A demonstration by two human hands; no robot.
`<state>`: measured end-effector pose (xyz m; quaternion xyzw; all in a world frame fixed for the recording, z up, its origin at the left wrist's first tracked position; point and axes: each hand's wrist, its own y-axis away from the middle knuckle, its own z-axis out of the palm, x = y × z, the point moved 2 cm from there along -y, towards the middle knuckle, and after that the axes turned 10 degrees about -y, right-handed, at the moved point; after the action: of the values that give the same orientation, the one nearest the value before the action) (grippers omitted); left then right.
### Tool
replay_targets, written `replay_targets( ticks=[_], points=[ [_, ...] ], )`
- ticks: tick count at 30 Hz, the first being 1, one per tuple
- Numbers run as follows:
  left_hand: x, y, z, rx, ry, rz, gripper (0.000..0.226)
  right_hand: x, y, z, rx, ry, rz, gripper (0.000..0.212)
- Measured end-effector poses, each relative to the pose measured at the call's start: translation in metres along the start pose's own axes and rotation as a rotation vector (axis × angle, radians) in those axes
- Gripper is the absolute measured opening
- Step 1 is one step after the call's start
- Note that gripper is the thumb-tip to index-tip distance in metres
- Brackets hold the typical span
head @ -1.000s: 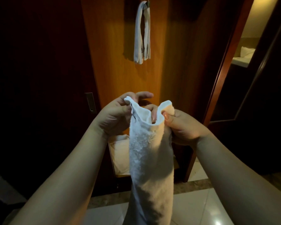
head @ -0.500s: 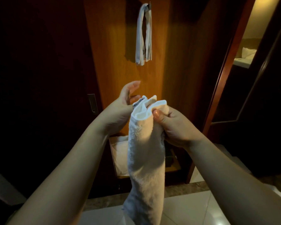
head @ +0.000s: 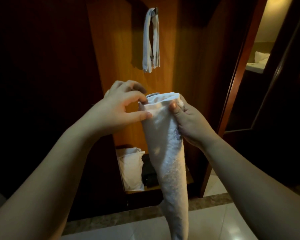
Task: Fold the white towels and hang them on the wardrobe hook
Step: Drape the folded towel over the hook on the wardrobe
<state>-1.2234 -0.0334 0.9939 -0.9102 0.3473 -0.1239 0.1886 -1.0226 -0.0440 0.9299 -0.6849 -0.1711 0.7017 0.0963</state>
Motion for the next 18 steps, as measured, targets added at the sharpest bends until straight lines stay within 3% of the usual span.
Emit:
replay_targets(
  ticks=[4, 8, 11, 16, 18],
  points=[
    [0.001, -0.008, -0.001, -0.150, -0.070, 0.046, 0.021, 0.002, -0.004, -0.008, -0.015, 0.075, -0.047, 0.059],
    [0.008, -0.024, 0.003, -0.209, -0.320, 0.098, 0.020, -0.002, -0.004, -0.013, 0.033, 0.270, -0.156, 0.021],
    [0.007, -0.033, 0.004, -0.191, -0.351, 0.124, 0.026, -0.005, -0.006, -0.012, 0.073, 0.323, -0.209, 0.020],
    [0.001, -0.038, 0.008, -0.133, 0.015, -0.024, 0.020, 0.001, -0.012, -0.014, 0.151, 0.200, -0.200, 0.015],
    [0.004, -0.037, 0.015, -0.062, 0.139, -0.071, 0.016, 0.004, -0.012, -0.017, 0.196, 0.090, -0.175, 0.037]
  ],
)
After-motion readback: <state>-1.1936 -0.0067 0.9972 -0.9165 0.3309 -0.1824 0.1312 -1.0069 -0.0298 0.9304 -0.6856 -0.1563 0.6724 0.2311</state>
